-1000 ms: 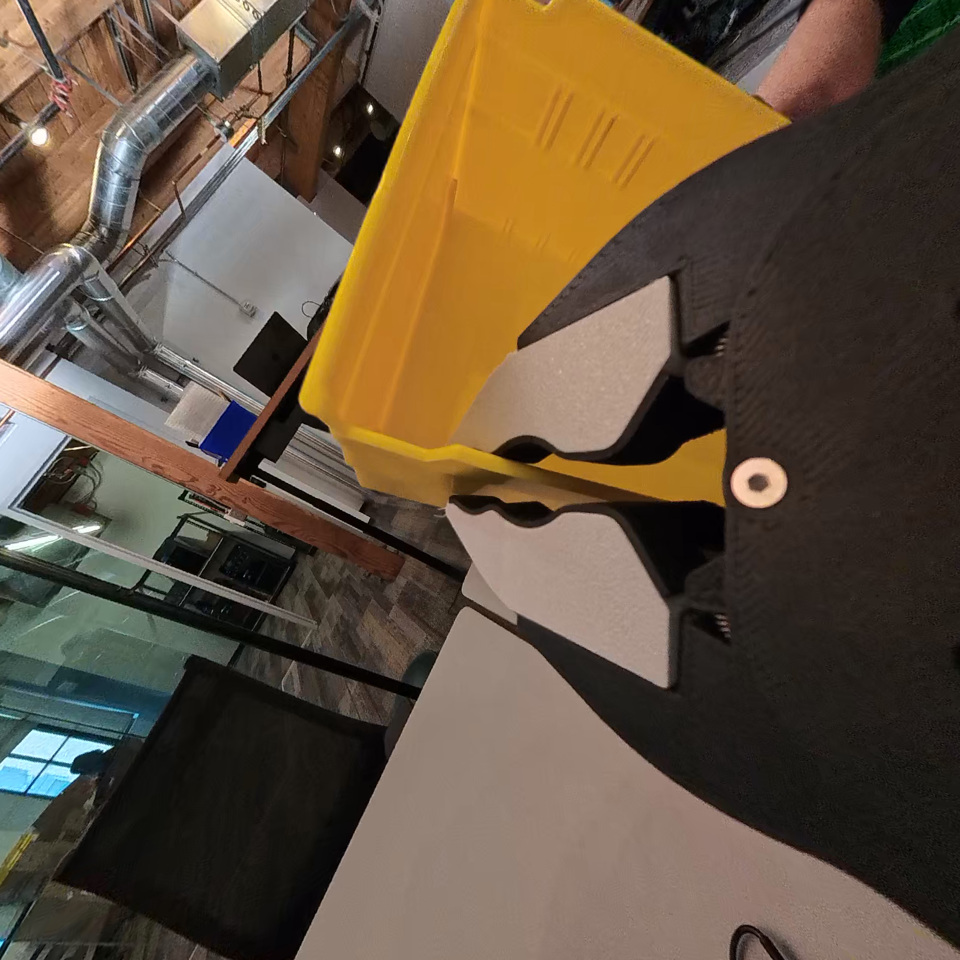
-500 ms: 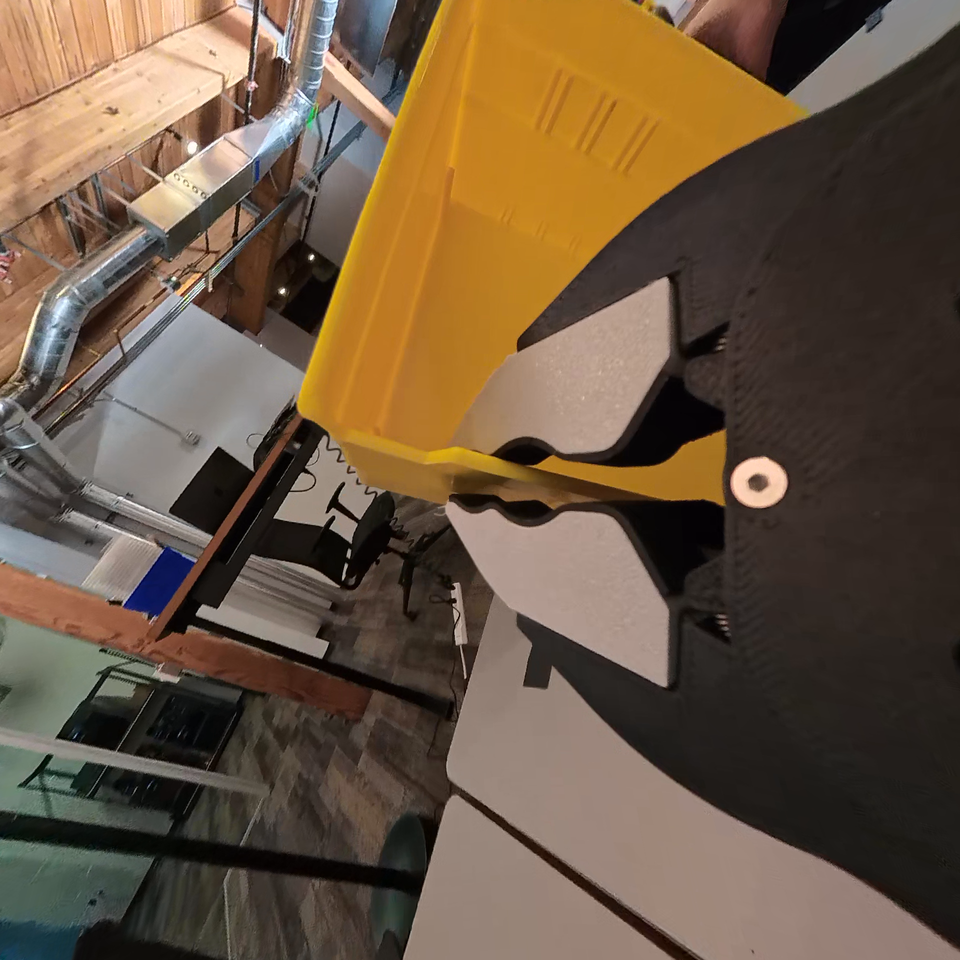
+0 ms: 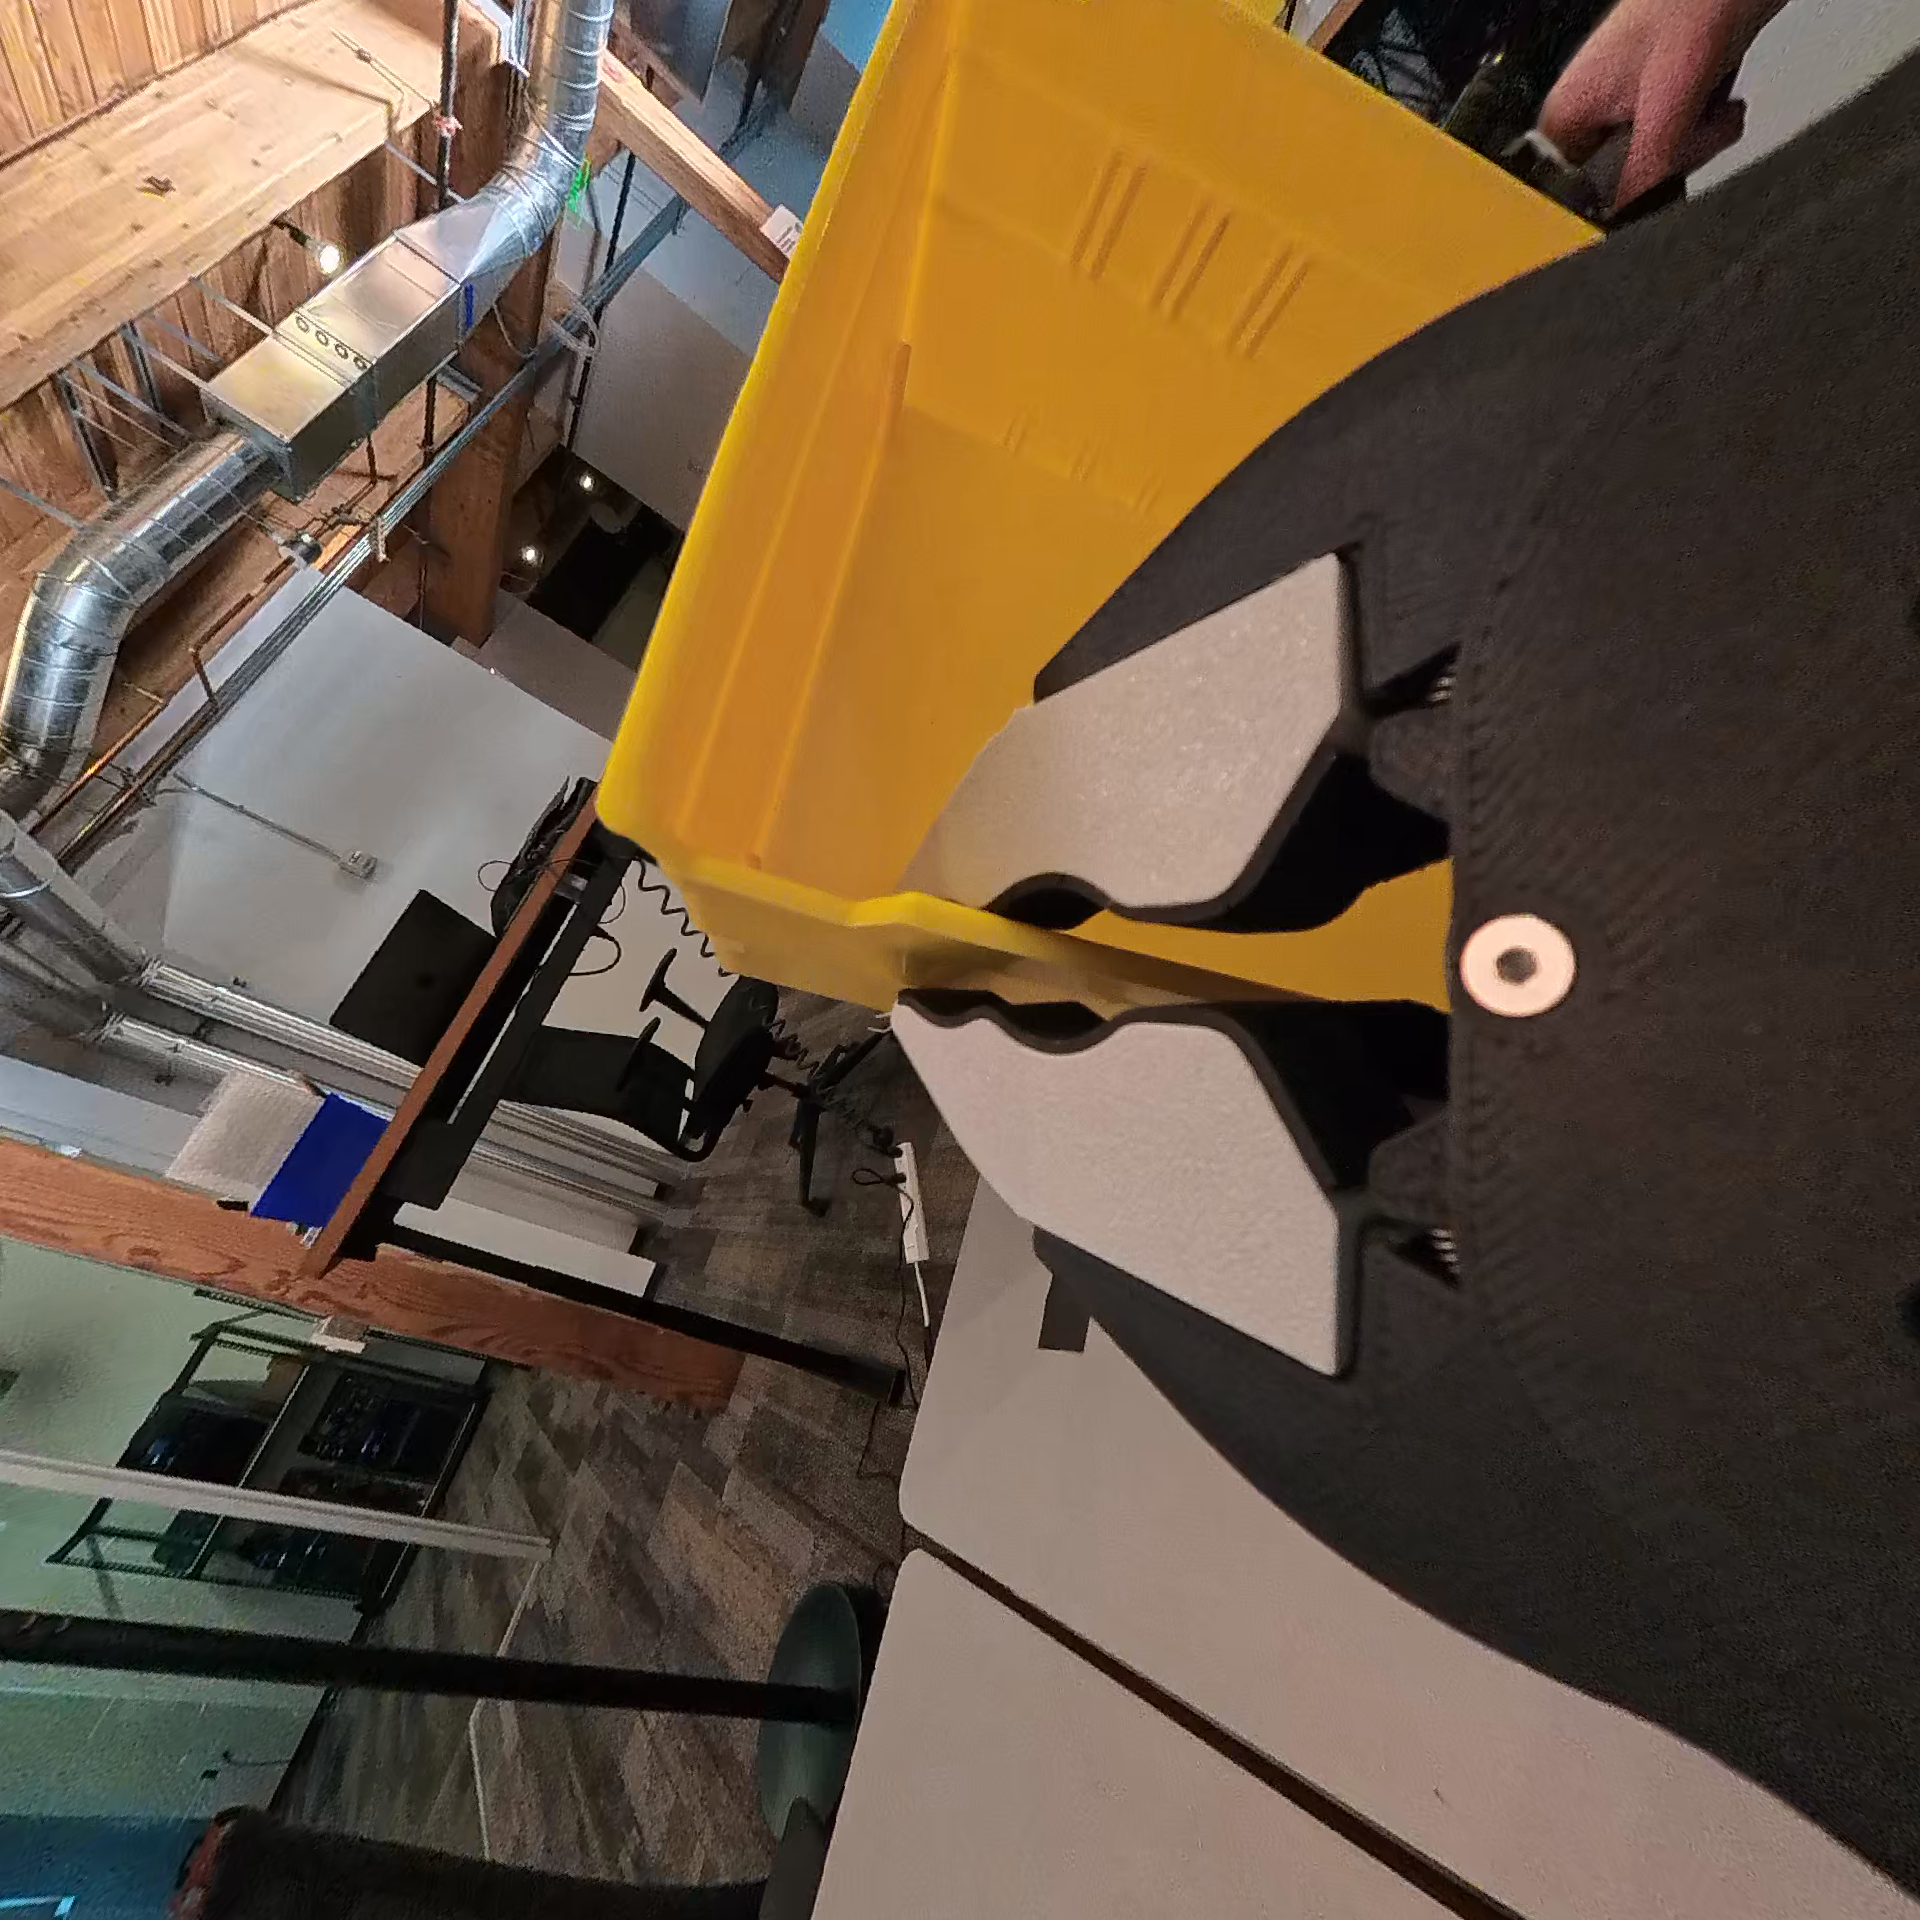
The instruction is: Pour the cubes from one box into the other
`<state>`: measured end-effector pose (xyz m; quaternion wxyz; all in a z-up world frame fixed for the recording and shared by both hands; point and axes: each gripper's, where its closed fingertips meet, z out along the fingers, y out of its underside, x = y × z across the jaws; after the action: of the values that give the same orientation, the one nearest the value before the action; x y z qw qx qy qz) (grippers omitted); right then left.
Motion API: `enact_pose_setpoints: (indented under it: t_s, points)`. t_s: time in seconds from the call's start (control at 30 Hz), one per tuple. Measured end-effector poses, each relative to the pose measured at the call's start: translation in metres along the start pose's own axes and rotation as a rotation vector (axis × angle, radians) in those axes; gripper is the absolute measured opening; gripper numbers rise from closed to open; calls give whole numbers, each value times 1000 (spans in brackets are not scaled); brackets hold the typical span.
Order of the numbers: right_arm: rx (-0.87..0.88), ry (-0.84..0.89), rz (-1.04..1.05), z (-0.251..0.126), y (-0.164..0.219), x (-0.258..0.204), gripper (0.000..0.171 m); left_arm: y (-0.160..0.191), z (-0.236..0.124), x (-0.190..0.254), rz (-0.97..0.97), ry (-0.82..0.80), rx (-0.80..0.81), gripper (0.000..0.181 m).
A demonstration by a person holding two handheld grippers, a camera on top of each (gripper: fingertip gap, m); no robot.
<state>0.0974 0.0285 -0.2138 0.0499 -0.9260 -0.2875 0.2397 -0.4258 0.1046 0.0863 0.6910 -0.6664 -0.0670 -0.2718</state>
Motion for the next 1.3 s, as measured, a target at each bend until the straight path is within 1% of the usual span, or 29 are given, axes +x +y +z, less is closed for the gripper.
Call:
enact_pose_setpoints:
  t_s: [0.07, 0.2, 0.3, 0.4, 0.57, 0.63, 0.7, 0.77, 0.8, 0.87, 0.93, 0.97, 1.07, 1.2, 1.3]
  points:
    - [57, 13, 23, 4, -18, -5, 35, -7, -8, 3, 16, -2, 8, 7]
    - [149, 0, 13, 20, -62, -23, 20, -20, -25, 5, 28, -5, 29, 7]
    - [193, -68, 11, 39, -98, -47, 16, -31, -39, 5, 34, -13, 56, 7]
    - [220, -92, -21, 58, -134, -73, 12, -46, -52, 5, 50, -21, 77, 7]
    - [298, -167, 12, 91, -185, -117, 13, -69, -69, 13, 82, -32, 110, 7]
    - [334, -156, 6, 103, -200, -134, 14, -74, -70, 21, 90, -15, 113, 7]
    - [348, -158, -20, 115, -211, -154, 26, -76, -67, 31, 90, 5, 107, 7]
    - [350, -248, -35, 124, -217, -178, 39, -74, -60, 44, 82, 39, 100, 7]
    - [385, -312, -22, 119, -221, -186, 45, -69, -54, 51, 78, 56, 85, 7]
    - [497, -433, 1, 90, -225, -193, 57, -58, -40, 67, 73, 100, 54, 7]
    - [592, -498, -4, 54, -220, -186, 44, -42, -20, 87, 65, 161, 12, 7]
    - [618, -512, -15, 37, -214, -181, 43, -31, -8, 96, 44, 183, -15, 7]
    - [711, -475, -34, -20, -193, -145, 40, 11, 34, 137, 1, 276, -113, 8]
    - [895, -458, -13, -112, -164, -87, 42, 86, 93, 196, -50, 367, -288, 7]
    - [957, -310, 5, -159, -135, -38, 43, 150, 134, 229, -113, 391, -427, 7]
